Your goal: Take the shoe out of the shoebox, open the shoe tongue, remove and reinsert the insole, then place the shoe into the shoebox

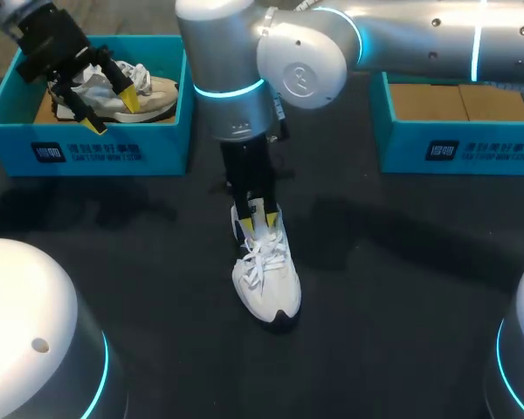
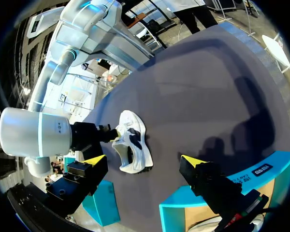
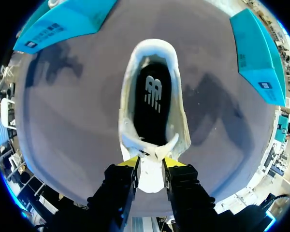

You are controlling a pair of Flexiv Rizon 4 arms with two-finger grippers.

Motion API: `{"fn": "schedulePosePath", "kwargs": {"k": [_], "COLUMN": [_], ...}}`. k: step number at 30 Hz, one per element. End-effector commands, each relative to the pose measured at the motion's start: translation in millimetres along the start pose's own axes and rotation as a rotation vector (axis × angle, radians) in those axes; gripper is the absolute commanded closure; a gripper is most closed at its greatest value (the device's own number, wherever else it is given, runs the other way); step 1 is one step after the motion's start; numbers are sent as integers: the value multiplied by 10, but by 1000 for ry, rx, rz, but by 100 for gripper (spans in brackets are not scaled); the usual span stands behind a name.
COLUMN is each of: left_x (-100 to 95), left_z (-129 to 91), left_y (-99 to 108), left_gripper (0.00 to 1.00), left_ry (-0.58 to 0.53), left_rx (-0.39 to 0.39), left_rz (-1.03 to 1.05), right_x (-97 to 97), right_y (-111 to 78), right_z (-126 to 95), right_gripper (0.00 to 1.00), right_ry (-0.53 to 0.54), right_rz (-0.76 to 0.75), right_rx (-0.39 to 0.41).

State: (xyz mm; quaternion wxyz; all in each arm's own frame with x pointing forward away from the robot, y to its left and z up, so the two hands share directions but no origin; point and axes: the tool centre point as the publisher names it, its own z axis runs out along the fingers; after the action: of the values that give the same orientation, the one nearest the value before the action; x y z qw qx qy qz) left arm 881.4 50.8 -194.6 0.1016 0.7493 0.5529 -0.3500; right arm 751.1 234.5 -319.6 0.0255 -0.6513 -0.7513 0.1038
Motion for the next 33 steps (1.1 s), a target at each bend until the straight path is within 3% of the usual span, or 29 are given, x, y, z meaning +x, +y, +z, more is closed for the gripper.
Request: {"fn": "schedulePosePath", "kwargs": {"k": [1,12,22,29,33], "left_x": [-1,-1,-1,-1,-1], "left_z": [-3,-3,-3,-3,-3], "left_y": [-5,-5,-5,-5,-5], "left_gripper": [0,0,0,0,0], "left_ry": [2,2,2,2,2], "left_rx": [0,0,0,0,0], "left_rz": [0,0,0,0,0], "right_x": [-17,-28,-157,-53,-64], "right_y": [-50,224,136,241,225], "right_z": [-61,112,-145,-21,-103], "right_gripper": [69,71,63,63,59], "right_ry": [2,-20,-31,-7,-13], "right_rz": [-5,9,25,-18,-91], "right_rx": [-23,8,-58,-27,-101]}}
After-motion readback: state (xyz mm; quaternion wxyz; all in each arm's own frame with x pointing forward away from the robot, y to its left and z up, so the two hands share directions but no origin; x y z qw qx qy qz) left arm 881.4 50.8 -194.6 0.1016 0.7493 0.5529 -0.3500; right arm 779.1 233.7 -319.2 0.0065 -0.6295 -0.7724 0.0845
